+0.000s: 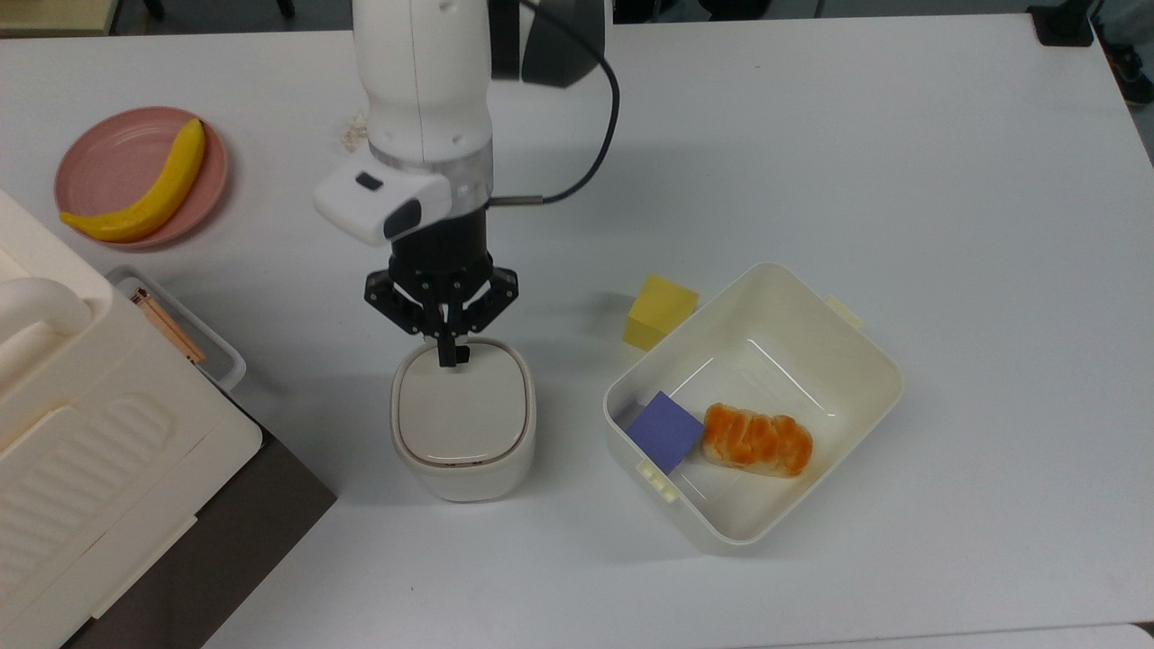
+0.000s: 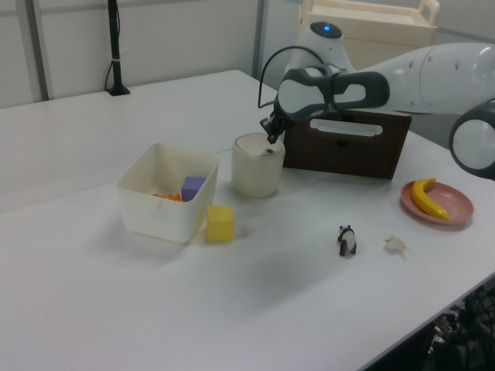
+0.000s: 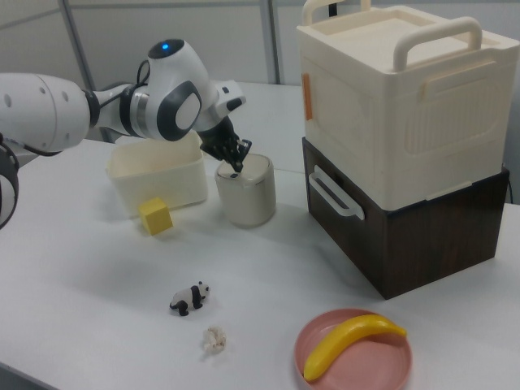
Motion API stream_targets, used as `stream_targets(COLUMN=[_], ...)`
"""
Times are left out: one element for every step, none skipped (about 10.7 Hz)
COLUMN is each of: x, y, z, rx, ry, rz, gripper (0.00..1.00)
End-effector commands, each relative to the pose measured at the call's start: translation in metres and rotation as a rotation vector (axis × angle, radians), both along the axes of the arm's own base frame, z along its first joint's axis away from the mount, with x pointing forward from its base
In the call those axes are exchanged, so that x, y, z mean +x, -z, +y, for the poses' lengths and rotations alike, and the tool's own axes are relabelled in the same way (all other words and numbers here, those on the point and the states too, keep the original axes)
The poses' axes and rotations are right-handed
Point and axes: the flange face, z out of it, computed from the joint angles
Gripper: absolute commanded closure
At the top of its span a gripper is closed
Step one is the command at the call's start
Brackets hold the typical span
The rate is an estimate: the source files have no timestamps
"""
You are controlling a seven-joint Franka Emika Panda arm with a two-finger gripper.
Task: Open the trash can
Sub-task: 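Lower the gripper onto the trash can lid and press its button, then lift the gripper away from the opened trash can lid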
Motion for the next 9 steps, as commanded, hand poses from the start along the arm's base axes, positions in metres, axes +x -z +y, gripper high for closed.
stream_targets(x=[0.008, 0.007, 0.004, -0.002, -0.012, -0.022, -0.033, -0.045, -0.059], y=[0.024, 0.016, -0.002, -0.026, -0.041, -0.058, -0.074, -0.084, -0.096], z=[0.012, 0.009, 0.006, 0.005, 0.002, 0.0, 0.0, 0.0, 0.001], rx=[0.011, 0.017, 0.023, 0.043, 0.055, 0.057, 0.056, 0.05, 0.049], ry=[-0.025, -0.015, -0.007, 0.002, 0.01, 0.014, 0.014, 0.013, 0.01], rz=[0.012, 0.001, -0.018, -0.04, 0.008, 0.044, 0.071, 0.123, 0.174], gripper=[1.0, 1.0, 1.0, 1.0, 1.0, 1.0, 1.0, 1.0, 0.99])
